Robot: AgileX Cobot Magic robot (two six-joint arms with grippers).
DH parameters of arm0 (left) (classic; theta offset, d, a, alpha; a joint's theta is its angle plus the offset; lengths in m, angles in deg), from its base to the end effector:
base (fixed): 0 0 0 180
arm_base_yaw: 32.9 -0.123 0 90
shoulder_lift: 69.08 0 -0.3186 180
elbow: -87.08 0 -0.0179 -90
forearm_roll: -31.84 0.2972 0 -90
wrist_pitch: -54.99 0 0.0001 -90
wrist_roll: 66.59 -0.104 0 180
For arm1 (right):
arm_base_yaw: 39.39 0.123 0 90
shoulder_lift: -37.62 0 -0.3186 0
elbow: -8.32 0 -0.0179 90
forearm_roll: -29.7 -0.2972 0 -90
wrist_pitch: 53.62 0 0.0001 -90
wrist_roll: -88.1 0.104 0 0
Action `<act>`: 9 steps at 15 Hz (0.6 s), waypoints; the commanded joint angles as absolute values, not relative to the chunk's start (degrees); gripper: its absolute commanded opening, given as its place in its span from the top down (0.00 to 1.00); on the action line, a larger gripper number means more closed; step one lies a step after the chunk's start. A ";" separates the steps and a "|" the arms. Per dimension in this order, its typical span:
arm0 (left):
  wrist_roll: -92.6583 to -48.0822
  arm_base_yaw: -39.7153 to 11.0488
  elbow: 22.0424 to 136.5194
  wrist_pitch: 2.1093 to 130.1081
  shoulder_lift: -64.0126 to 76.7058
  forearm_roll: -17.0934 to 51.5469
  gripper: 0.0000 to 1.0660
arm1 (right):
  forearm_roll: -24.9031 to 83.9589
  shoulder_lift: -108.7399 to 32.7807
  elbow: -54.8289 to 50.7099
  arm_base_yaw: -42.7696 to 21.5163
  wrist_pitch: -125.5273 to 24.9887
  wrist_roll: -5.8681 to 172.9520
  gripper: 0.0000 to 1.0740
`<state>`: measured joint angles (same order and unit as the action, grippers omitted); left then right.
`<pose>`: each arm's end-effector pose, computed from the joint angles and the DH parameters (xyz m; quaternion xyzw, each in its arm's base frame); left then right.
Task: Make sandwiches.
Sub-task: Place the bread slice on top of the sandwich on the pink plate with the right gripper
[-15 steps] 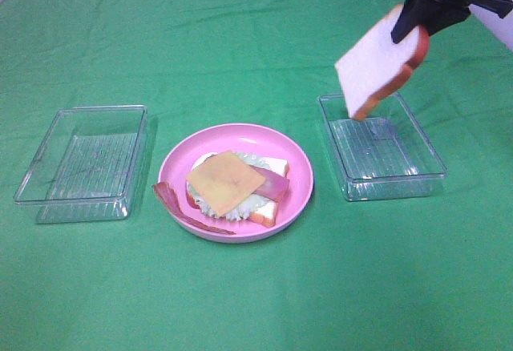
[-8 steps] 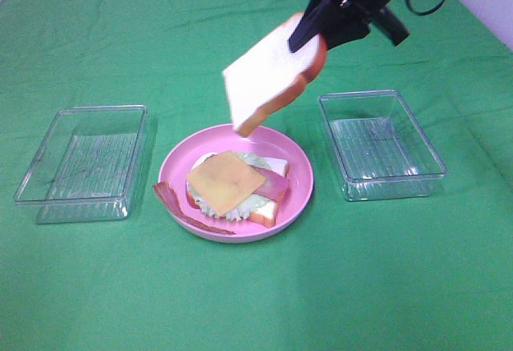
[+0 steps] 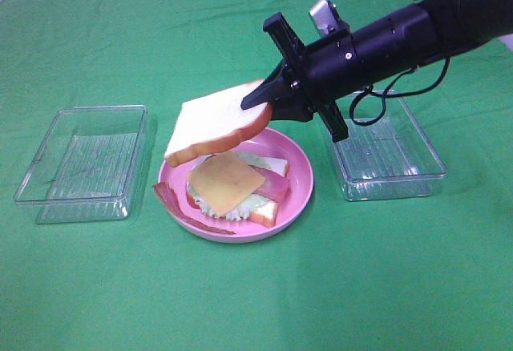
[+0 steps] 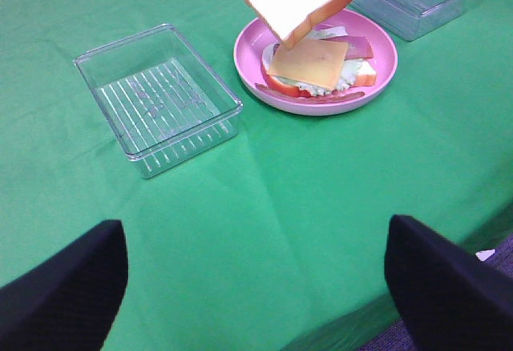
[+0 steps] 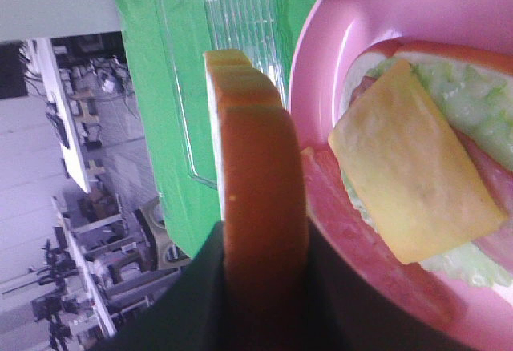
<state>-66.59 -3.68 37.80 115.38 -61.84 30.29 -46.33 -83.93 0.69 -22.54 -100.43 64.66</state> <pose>0.0116 -0.0093 0.2949 0.2154 0.8245 -0.1450 0.5028 0.4112 0.2015 0.1615 0.1096 0.8789 0.4611 0.0542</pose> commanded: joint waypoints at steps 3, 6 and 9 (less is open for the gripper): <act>-66.93 -3.50 37.63 114.87 -61.95 29.77 0.23 | -60.37 -87.94 -5.04 -21.00 -98.71 53.49 1.00; -66.93 -3.50 37.63 114.87 -61.95 29.77 0.23 | -60.48 -89.89 -5.04 -19.91 -98.03 53.43 1.00; -66.93 -3.50 37.63 114.87 -61.95 29.77 0.23 | -59.34 -90.29 -5.04 -19.91 -97.28 53.49 1.00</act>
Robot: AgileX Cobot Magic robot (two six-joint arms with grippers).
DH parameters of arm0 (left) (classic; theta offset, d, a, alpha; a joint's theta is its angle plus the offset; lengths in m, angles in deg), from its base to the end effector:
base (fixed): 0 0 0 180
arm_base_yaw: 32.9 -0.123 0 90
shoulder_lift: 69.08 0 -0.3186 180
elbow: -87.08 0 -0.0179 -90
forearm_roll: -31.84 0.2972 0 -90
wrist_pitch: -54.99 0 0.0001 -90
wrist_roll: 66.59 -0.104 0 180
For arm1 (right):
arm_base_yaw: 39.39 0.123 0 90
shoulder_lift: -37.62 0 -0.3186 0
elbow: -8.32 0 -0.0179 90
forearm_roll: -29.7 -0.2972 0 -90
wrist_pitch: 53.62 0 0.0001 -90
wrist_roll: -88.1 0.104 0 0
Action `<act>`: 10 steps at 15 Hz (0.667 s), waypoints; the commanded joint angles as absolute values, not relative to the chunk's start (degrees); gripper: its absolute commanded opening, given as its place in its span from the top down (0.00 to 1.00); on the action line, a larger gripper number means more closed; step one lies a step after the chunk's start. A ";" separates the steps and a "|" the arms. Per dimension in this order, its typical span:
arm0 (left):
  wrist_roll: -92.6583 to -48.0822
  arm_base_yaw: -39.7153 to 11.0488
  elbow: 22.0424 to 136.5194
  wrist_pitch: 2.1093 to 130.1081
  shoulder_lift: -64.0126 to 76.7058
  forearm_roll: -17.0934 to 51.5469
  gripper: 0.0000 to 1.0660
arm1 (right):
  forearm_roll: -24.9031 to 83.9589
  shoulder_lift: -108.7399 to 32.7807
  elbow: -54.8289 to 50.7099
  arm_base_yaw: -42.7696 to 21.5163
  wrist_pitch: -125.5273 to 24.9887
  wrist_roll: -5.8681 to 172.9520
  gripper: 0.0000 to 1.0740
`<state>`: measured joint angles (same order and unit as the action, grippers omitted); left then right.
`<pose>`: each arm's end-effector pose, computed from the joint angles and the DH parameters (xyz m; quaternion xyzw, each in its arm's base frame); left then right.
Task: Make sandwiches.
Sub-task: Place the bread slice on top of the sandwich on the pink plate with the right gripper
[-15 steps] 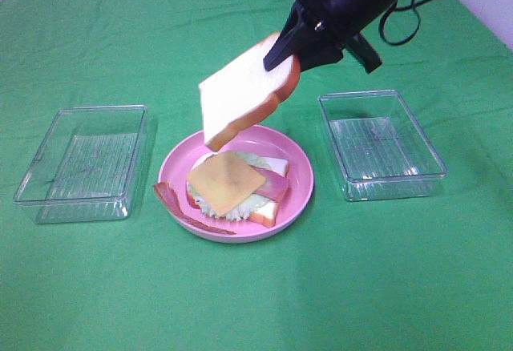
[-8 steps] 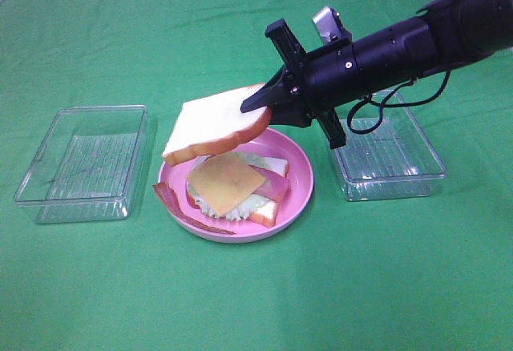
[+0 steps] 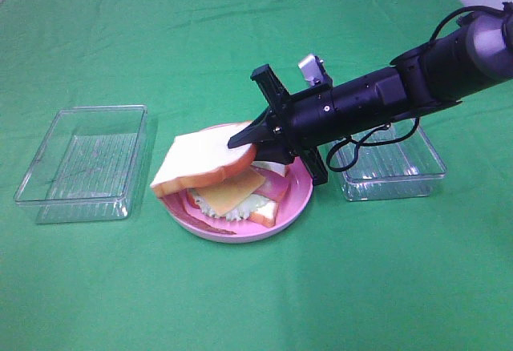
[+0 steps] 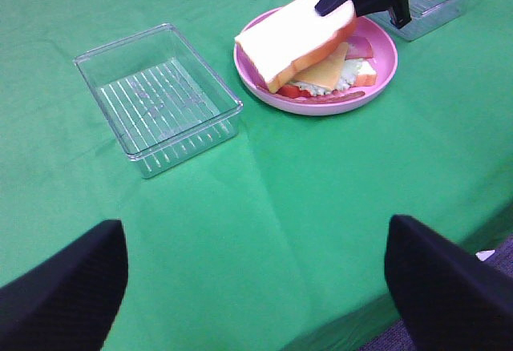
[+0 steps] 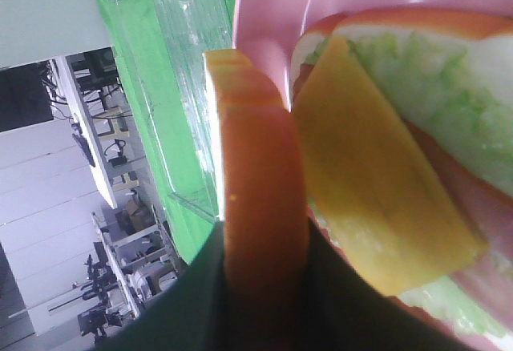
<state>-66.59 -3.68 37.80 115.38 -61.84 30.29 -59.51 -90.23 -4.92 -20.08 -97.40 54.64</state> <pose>0.0116 -0.0093 0.2949 0.2154 0.8245 -0.1450 0.5028 0.3937 0.2143 0.0956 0.1562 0.8715 0.4641 0.0271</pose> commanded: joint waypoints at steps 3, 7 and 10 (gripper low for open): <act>-66.93 -3.50 37.63 114.87 -61.95 29.77 0.23 | -56.47 -90.29 -5.04 -19.97 -97.22 53.55 0.67; -66.93 -3.50 37.63 114.87 -61.95 29.77 0.23 | -52.98 -90.29 -5.04 -19.97 -96.54 53.55 0.43; -66.93 -3.50 37.63 114.87 -61.95 29.77 0.23 | -46.96 -88.11 -5.04 -19.97 -93.44 54.87 0.41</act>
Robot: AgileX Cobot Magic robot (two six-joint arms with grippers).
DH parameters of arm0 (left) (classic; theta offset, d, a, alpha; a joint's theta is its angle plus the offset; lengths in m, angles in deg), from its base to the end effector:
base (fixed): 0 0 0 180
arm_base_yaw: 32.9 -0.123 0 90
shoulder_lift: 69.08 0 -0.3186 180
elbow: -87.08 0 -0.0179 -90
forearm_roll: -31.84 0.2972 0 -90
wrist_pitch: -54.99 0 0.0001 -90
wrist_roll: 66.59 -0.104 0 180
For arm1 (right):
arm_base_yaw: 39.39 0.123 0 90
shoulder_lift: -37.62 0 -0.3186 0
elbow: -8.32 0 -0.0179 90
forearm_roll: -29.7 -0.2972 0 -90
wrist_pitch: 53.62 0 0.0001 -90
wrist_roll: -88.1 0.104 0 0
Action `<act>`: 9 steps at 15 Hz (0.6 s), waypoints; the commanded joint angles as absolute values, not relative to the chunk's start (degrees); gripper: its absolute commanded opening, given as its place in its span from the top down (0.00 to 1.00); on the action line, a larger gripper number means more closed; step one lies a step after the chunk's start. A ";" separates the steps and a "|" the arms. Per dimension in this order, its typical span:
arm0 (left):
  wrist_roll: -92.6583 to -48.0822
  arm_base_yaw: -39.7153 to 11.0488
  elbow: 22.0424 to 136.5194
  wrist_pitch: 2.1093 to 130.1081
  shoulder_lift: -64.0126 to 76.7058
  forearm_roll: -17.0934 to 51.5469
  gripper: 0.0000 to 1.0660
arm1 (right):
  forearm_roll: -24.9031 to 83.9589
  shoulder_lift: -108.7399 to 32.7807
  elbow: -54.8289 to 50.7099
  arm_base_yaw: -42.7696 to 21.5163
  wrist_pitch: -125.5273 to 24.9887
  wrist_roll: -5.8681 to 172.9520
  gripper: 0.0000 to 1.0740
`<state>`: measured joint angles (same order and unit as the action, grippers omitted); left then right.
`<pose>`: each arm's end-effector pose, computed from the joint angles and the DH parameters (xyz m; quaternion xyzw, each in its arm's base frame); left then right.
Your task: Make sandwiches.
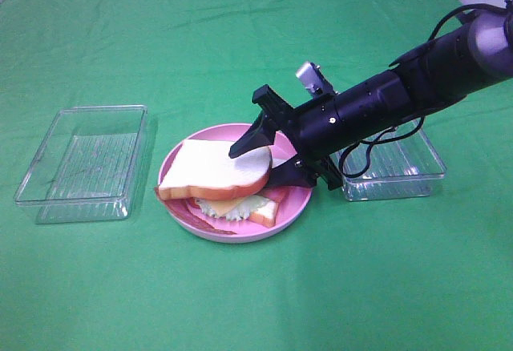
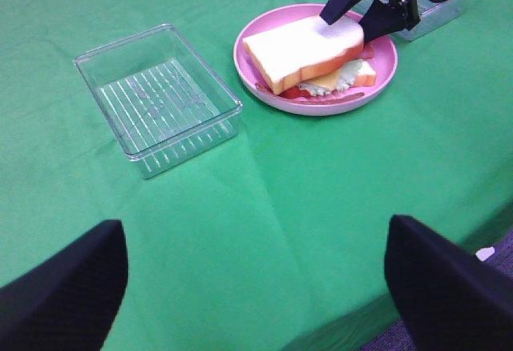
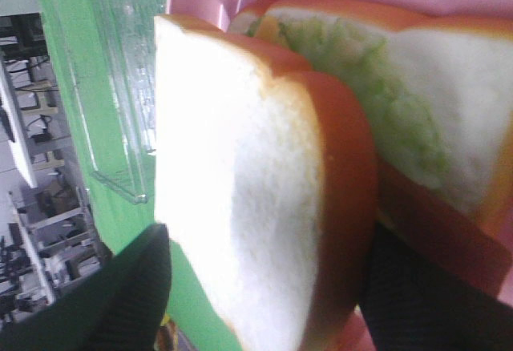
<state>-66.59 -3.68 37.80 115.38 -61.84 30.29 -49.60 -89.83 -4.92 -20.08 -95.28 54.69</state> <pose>0.0116 -0.0093 0.2949 0.2154 0.8245 -0.1450 0.5028 0.3881 0.2081 0.0891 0.0931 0.9052 0.4131 0.0352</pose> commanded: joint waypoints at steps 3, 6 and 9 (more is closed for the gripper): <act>-66.93 -3.50 37.63 114.87 -61.95 29.77 0.23 | -38.94 -84.68 -5.04 -19.97 -89.55 61.91 0.37; -66.93 -3.50 37.63 114.87 -61.95 29.77 0.23 | -24.39 -81.98 -4.92 -19.97 -88.63 70.97 0.36; -66.93 -3.50 37.63 114.87 -61.95 29.77 0.23 | -12.70 -78.09 -4.92 -19.97 -89.43 76.92 0.36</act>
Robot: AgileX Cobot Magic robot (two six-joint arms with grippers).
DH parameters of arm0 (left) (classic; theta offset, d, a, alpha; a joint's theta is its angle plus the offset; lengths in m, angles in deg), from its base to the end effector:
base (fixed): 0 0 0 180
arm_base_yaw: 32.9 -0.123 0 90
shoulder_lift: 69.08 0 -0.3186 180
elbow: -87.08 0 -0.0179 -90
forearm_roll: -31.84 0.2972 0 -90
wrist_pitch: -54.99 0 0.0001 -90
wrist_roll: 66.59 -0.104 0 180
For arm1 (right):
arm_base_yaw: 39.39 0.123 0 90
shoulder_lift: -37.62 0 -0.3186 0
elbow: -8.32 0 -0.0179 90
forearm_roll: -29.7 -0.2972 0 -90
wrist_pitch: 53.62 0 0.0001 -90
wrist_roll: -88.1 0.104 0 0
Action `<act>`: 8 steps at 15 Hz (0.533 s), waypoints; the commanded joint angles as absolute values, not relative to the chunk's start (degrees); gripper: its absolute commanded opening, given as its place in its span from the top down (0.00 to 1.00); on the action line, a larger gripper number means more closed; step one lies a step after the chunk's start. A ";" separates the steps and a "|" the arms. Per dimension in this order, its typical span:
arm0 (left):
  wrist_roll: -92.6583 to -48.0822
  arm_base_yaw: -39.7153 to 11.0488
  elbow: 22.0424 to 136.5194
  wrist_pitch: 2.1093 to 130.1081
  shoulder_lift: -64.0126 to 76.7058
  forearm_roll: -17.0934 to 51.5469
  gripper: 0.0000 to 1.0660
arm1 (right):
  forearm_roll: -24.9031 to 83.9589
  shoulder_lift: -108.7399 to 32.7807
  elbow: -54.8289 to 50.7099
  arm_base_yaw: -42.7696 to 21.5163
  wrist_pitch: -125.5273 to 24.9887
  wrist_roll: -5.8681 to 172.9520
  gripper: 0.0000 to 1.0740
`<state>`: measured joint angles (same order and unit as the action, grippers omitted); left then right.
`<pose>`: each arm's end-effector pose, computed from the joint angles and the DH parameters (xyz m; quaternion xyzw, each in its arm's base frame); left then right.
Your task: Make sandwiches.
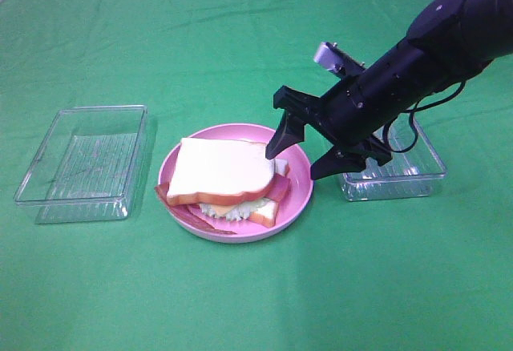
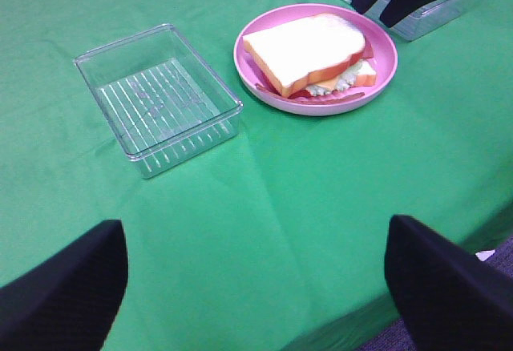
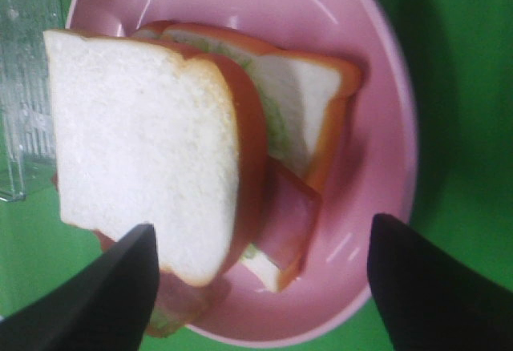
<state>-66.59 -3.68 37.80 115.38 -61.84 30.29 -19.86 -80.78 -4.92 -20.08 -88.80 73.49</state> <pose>0.0116 -0.0093 0.2949 0.2154 0.8245 -0.1450 0.5028 0.3843 0.1830 0.1336 0.0359 0.9539 0.2832 0.0927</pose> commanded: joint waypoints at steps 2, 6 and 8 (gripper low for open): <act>-66.93 -3.50 37.63 114.87 -61.95 29.77 0.23 | -1.01 -72.82 -4.92 -19.97 -92.93 81.22 0.36; -66.93 -3.50 37.63 114.87 -61.95 29.77 0.23 | 17.67 -60.04 -5.33 -19.97 -103.30 89.30 0.36; -66.93 -3.50 37.63 114.87 -61.95 29.77 0.23 | 20.93 -53.97 -7.39 -19.97 -105.13 90.27 0.36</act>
